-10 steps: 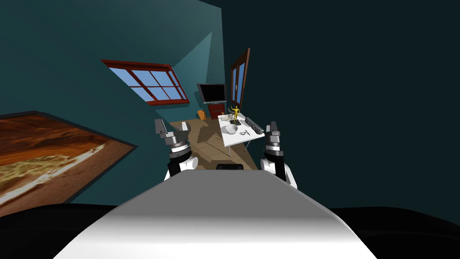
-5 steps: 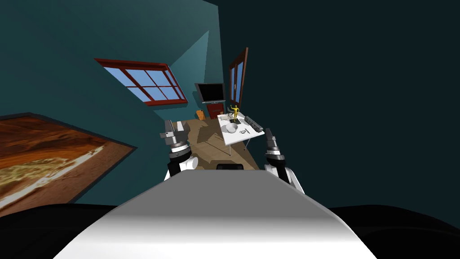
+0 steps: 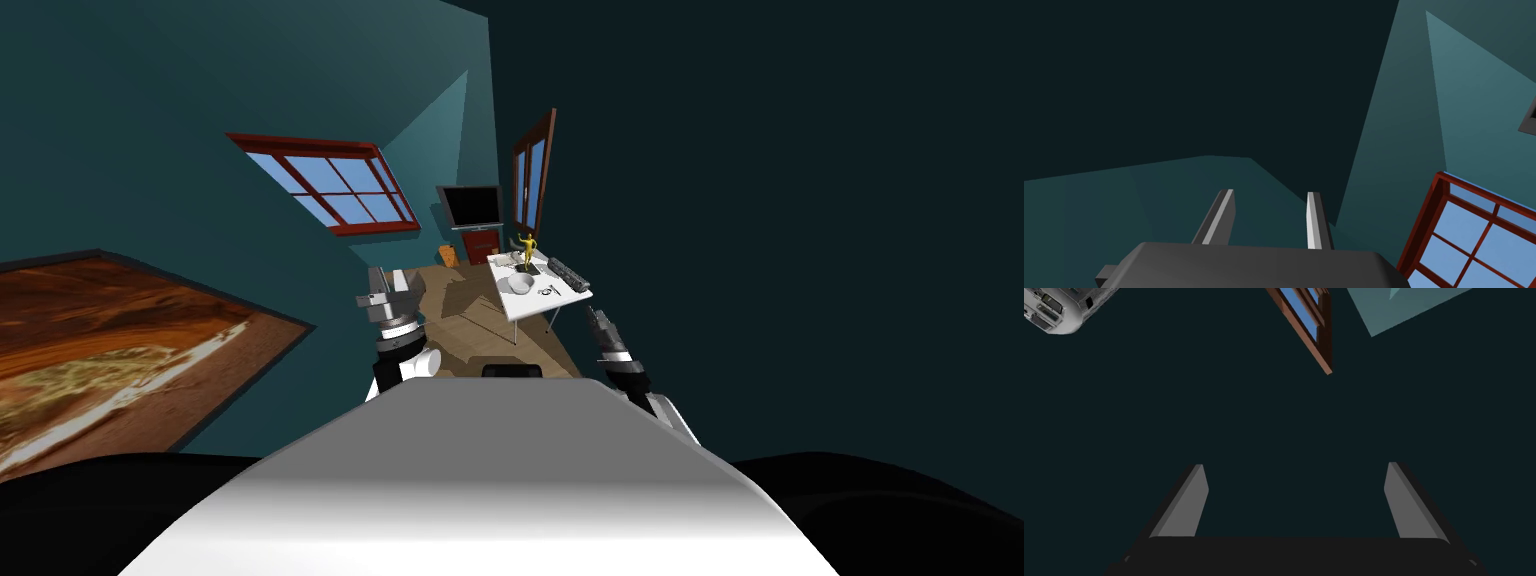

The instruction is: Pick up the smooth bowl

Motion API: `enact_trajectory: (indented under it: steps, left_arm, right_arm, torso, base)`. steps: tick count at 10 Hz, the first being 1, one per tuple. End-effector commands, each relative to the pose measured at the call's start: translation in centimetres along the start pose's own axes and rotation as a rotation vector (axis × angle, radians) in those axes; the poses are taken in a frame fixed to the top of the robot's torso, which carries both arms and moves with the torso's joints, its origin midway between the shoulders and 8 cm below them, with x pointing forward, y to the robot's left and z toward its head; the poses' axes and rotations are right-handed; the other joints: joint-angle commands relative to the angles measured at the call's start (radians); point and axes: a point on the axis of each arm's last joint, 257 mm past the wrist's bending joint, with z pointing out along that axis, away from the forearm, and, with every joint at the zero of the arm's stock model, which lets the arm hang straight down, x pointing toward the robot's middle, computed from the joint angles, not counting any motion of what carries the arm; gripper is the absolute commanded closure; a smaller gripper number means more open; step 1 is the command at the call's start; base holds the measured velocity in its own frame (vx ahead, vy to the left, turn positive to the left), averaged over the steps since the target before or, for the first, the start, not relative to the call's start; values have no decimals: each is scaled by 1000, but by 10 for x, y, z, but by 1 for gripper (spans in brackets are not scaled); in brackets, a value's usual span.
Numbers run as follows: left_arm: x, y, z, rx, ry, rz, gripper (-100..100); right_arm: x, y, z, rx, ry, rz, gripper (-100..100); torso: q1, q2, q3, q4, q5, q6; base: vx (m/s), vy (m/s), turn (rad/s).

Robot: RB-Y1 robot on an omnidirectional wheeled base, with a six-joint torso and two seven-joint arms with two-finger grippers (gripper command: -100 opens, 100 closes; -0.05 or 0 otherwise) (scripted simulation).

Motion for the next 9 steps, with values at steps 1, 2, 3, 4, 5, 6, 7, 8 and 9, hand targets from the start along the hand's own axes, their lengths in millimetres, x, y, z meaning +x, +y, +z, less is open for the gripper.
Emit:
enact_trajectory:
  steps: [1, 2, 3, 4, 5, 6, 7, 8, 9]
  left_arm:
    - [0, 0, 0, 0, 0, 0, 0]
    - [0, 0, 0, 0, 0, 0, 0]
    - [0, 0, 0, 0, 0, 0, 0]
    - [0, 0, 0, 0, 0, 0, 0]
    - [0, 0, 0, 0, 0, 0, 0]
    - [0, 0, 0, 0, 0, 0, 0]
    - [0, 0, 0, 0, 0, 0, 0]
    - [0, 0, 0, 0, 0, 0, 0]
    - [0, 0, 0, 0, 0, 0, 0]
  right_arm:
    - [12, -27, -17, 37, 86, -113, -100]
    - [21, -43, -30, 53, 145, -184, -100]
    - [21, -43, -30, 47, 152, -191, -100]
    - [29, -58, -43, 58, 216, -263, -100]
    - [36, -74, -57, 70, 275, -330, -100]
    - [35, -74, -56, 61, 285, -339, -100]
    - [41, -90, -71, 66, 350, -409, -100]
    - [41, -90, -70, 60, 355, -414, -100]
    - [45, -105, -84, 59, 422, -485, -100]
  torso:
    - [0, 0, 0, 0, 0, 0]
    - [0, 0, 0, 0, 0, 0]
    - [1, 0, 0, 0, 0, 0]
    - [1, 0, 0, 0, 0, 0]
    - [2, 1, 0, 0, 1, 0]
    - [3, 1, 1, 0, 1, 0]
    - [0, 0, 0, 0, 0, 0]
    - [-2, -1, 0, 0, 0, 0]
    - [-2, -1, -1, 0, 0, 0]
  base:
    - [-43, 105, 33]
    - [-37, 127, -59]
    - [-38, 124, -52]
    - [-47, 132, -14]
    - [-64, 148, 56]
    - [-34, 89, 12]
    - [-28, 73, 9]
    - [-23, 69, -18]
    - [-21, 79, 3]
